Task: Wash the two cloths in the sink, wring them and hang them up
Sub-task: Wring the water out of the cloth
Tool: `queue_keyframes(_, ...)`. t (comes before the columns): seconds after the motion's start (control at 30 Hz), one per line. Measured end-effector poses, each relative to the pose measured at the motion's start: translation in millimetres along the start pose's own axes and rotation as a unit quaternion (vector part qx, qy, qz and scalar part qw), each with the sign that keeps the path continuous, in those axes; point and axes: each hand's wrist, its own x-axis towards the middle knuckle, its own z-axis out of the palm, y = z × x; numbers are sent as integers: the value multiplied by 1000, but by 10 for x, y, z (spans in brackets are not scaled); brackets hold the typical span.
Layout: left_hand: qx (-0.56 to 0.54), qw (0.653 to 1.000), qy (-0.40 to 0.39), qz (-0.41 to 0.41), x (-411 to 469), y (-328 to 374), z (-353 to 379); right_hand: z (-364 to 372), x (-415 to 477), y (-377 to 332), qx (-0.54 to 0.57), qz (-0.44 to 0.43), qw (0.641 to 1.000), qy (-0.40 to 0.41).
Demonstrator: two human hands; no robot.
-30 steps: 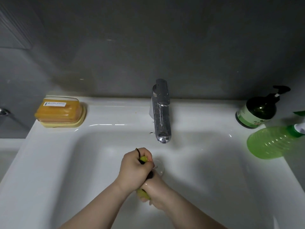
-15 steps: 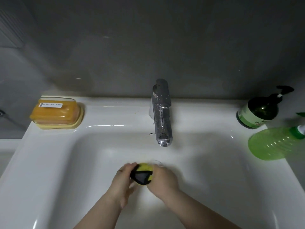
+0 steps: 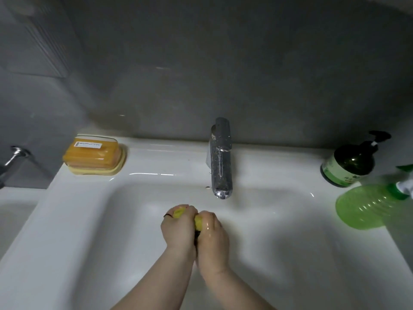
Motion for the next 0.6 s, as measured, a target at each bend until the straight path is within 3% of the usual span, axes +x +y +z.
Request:
queue_keyframes(0.03,45,997,-3,61,-36,12,1,0,-8,-83,178,137,975,-4)
queue_keyframes(0.1,144,974,-40,170,-65,6,-36,24,-16,-159,434,350,829,-47)
queue_keyframes(0.13,197,954,-78,213,-54,10,-72,42,-59,-153,504,352,785,-77)
queue_keyframes(0.17,246,931,-121,241,-26,35,-109,68,-66,-183,519,370,765,-94)
queue_keyframes(0.27,334,886,-199,255,74,88,-169,103,-87,-177,350,299,871,-173)
queue_keyframes(0.3,344,879,-211,252,87,100,-187,108,-106,-151,316,284,884,-195)
queue_keyframes(0.33,348,877,-221,247,93,106,-193,96,-103,-148,293,274,886,-232)
queue_keyframes(0.4,328,887,-234,227,104,116,-195,33,-71,-175,296,293,855,-309)
queue_keyframes(0.5,250,924,-228,176,154,96,-194,-32,54,-187,343,324,819,-327)
queue_keyframes(0.6,213,939,-231,141,194,85,-164,-58,110,-182,342,324,810,-350)
